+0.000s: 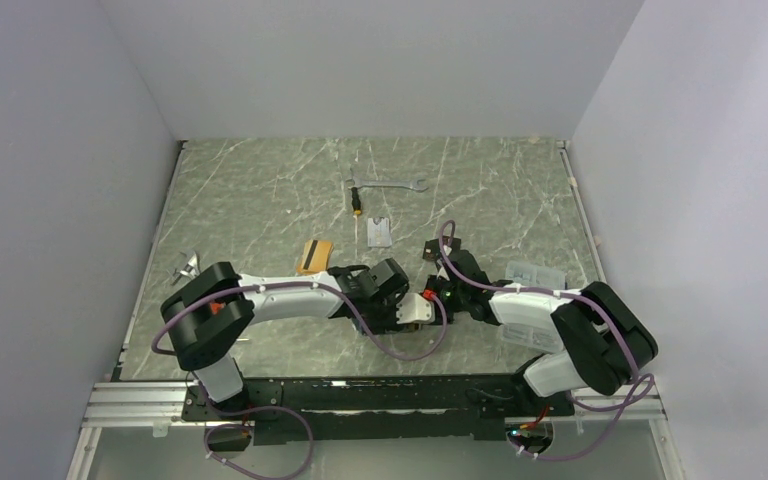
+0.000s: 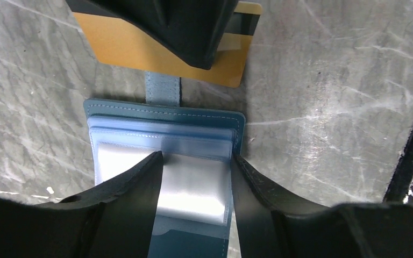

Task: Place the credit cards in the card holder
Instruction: Open the card holder at the center of the board.

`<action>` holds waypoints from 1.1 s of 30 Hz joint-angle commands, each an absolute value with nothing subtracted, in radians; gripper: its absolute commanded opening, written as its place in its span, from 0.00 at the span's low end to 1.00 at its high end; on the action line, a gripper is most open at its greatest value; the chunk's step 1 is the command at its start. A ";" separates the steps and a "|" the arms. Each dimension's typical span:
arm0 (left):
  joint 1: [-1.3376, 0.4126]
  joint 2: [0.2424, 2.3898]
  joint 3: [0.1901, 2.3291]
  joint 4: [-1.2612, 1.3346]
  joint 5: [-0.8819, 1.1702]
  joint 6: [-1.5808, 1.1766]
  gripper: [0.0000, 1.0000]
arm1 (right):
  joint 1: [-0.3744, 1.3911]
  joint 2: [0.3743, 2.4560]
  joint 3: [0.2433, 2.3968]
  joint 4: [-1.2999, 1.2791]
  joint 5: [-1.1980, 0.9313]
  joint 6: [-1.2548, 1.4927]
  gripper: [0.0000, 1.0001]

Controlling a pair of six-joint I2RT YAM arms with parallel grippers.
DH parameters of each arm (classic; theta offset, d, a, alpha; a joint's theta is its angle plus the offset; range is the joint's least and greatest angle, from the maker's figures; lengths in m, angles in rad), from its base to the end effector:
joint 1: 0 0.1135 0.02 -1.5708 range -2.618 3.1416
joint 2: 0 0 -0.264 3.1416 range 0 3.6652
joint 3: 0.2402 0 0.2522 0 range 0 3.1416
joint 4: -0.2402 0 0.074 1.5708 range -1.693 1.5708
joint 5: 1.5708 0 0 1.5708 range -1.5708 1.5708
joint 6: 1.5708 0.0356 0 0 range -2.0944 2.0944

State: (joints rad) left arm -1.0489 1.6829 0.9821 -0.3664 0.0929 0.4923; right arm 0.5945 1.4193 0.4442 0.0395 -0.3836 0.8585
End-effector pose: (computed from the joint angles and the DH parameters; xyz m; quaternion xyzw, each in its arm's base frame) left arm 0.1608 -0.2862 0.1679 0.6822 0.6861 -0.1116 0.2269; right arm 0.1837 0.1403 0.1192 0.0637 0.9323 0.3390 0.1089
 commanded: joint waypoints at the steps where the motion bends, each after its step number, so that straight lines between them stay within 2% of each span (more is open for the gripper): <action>1: -1.028 1.637 0.978 -0.349 0.030 0.466 0.53 | 0.600 1.474 0.385 -0.106 -0.213 0.825 0.00; 19: -0.889 1.548 0.977 -0.449 0.142 0.428 0.49 | 0.600 1.481 0.389 -0.114 -0.218 0.819 0.00; 33: -0.834 1.536 0.957 -0.410 0.003 0.386 0.47 | 0.601 1.485 0.382 -0.109 -0.227 0.816 0.00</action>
State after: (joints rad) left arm -0.8490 1.5738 0.9592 -0.4301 0.0460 0.4179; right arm 0.5945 1.4212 0.4385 0.0628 -0.3874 0.8677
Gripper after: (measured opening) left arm 0.469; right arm 0.008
